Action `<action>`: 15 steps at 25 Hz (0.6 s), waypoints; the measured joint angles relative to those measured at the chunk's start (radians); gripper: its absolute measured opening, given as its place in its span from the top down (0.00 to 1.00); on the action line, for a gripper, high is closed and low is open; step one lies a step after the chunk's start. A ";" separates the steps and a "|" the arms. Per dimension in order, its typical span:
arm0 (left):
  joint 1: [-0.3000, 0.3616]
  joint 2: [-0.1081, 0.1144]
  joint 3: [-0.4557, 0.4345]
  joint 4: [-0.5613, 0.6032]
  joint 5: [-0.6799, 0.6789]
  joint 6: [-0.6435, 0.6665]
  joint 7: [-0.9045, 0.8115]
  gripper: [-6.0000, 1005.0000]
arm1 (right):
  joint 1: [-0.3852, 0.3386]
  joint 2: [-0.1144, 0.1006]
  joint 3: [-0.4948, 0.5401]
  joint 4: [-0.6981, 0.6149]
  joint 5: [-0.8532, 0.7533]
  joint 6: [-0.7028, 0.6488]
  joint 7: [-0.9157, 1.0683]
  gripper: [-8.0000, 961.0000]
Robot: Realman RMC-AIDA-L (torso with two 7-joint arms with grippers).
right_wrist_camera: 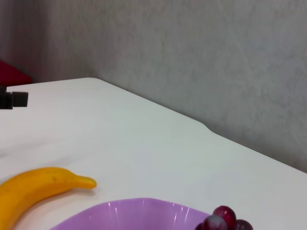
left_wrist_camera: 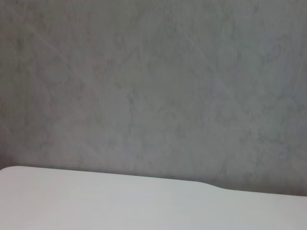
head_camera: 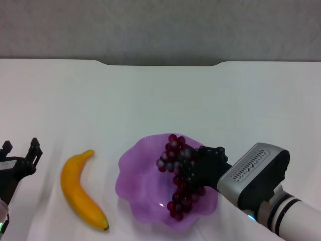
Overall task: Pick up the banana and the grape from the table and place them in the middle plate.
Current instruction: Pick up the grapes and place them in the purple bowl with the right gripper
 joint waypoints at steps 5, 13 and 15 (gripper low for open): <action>0.000 0.000 0.000 0.000 0.000 0.000 0.000 0.30 | -0.018 -0.001 -0.033 -0.051 0.000 -0.165 0.003 0.71; 0.000 -0.001 0.000 0.000 0.000 0.000 0.000 0.30 | -0.020 -0.001 -0.058 -0.119 -0.002 -0.324 0.052 0.50; 0.000 -0.001 0.000 0.000 0.000 0.000 0.000 0.30 | -0.020 -0.001 -0.058 -0.128 -0.002 -0.345 0.054 0.44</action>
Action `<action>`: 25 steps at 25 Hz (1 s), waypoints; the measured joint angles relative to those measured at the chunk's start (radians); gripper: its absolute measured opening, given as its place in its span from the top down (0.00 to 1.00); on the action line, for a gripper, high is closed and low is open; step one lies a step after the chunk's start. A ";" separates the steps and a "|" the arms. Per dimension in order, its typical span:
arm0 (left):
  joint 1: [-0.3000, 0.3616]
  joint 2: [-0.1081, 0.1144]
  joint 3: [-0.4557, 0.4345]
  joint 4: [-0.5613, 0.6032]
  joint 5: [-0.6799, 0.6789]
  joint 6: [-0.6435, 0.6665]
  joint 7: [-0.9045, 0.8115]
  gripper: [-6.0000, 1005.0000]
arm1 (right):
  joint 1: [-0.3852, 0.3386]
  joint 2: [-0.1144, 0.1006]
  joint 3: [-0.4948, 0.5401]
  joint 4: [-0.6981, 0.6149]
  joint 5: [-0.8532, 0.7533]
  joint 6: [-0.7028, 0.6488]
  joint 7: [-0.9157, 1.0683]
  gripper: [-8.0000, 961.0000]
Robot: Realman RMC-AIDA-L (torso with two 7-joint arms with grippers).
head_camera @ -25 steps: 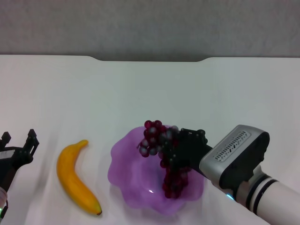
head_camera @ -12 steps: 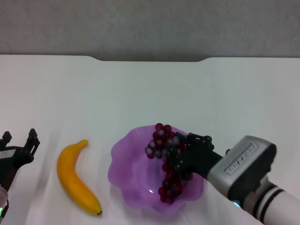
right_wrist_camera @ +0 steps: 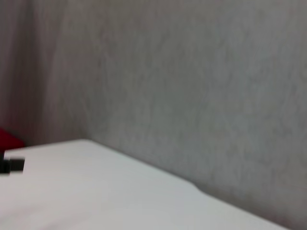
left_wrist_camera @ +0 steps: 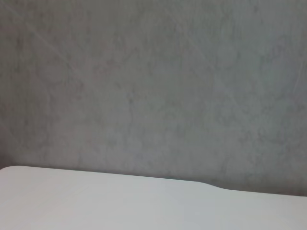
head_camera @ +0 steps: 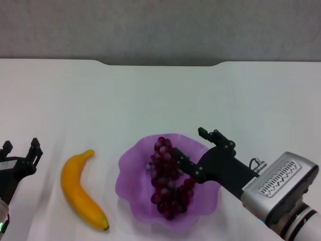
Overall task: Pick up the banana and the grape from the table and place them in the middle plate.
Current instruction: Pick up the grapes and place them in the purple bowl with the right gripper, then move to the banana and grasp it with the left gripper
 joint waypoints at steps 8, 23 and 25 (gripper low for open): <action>0.003 0.001 -0.003 0.000 0.000 0.000 0.000 0.30 | -0.043 0.000 -0.042 -0.099 0.014 -0.319 0.078 0.12; -0.002 0.011 0.000 -0.041 0.015 -0.082 -0.051 0.30 | -0.034 0.001 0.004 -0.285 0.237 -0.428 0.091 0.09; 0.003 0.022 -0.002 -0.086 0.023 -0.124 -0.047 0.30 | -0.033 0.000 0.004 -0.288 0.248 -0.402 0.092 0.09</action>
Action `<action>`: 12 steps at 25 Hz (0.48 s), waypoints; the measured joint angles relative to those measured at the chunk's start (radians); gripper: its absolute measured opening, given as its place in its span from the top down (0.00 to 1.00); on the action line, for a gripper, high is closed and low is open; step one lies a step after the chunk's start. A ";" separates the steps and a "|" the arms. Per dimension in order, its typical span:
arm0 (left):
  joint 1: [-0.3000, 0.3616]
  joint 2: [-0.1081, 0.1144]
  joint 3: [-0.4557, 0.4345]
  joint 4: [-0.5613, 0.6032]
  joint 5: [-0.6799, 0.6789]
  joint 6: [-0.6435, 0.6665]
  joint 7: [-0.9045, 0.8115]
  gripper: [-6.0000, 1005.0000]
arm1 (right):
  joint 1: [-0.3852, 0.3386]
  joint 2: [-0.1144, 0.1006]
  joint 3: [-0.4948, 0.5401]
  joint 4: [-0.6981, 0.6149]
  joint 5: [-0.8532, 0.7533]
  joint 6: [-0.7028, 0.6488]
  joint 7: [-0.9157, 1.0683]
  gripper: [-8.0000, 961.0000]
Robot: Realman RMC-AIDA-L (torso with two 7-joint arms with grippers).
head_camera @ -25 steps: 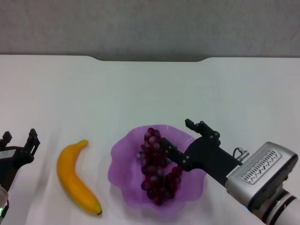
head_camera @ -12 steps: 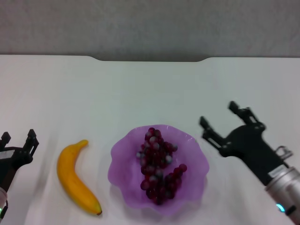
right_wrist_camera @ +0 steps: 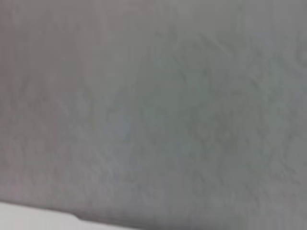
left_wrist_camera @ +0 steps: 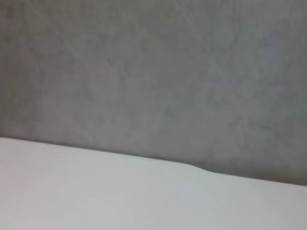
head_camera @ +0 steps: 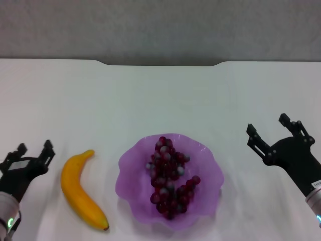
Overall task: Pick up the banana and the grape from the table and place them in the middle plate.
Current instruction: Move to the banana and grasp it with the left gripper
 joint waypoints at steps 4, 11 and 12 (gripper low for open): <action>0.032 0.041 -0.060 -0.182 0.062 -0.162 0.045 0.29 | 0.004 -0.001 0.005 -0.007 0.001 0.057 -0.008 0.09; 0.210 0.003 -0.351 -0.643 0.203 -0.606 0.330 0.30 | 0.016 -0.004 0.027 -0.018 0.001 0.138 -0.059 0.09; 0.227 -0.004 -0.370 -0.685 0.200 -0.651 0.367 0.30 | 0.016 -0.003 0.028 -0.025 0.001 0.139 -0.072 0.09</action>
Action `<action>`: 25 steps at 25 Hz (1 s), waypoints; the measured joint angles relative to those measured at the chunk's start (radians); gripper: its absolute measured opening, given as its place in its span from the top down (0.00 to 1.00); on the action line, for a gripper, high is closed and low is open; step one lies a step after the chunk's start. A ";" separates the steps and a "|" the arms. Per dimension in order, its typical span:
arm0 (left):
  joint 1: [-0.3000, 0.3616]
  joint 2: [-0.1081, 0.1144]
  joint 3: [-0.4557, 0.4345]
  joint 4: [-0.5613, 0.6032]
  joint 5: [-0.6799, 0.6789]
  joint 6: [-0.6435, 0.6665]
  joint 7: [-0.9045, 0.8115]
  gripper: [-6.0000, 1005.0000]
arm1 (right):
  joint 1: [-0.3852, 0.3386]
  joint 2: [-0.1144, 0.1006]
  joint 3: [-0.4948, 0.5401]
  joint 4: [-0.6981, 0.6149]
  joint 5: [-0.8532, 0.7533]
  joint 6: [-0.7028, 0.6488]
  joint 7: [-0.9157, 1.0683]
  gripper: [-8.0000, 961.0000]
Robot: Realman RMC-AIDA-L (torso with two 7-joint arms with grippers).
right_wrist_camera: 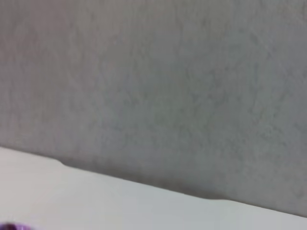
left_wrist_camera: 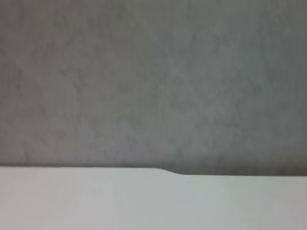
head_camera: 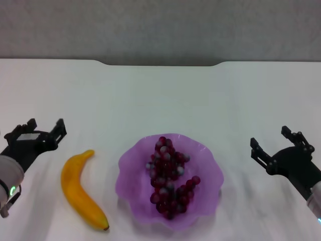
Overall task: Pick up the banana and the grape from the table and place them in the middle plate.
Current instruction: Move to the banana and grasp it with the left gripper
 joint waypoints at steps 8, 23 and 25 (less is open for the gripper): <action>0.034 -0.001 -0.022 -0.096 -0.056 -0.150 0.064 0.23 | -0.003 0.006 0.004 -0.017 0.028 0.009 -0.149 0.09; 0.021 -0.007 -0.120 -0.280 -0.026 -0.532 0.067 0.11 | 0.001 0.006 -0.014 -0.013 0.028 0.032 -0.202 0.09; -0.008 -0.008 -0.149 -0.263 0.020 -0.584 0.032 0.11 | 0.001 0.006 -0.014 -0.010 0.029 0.032 -0.203 0.09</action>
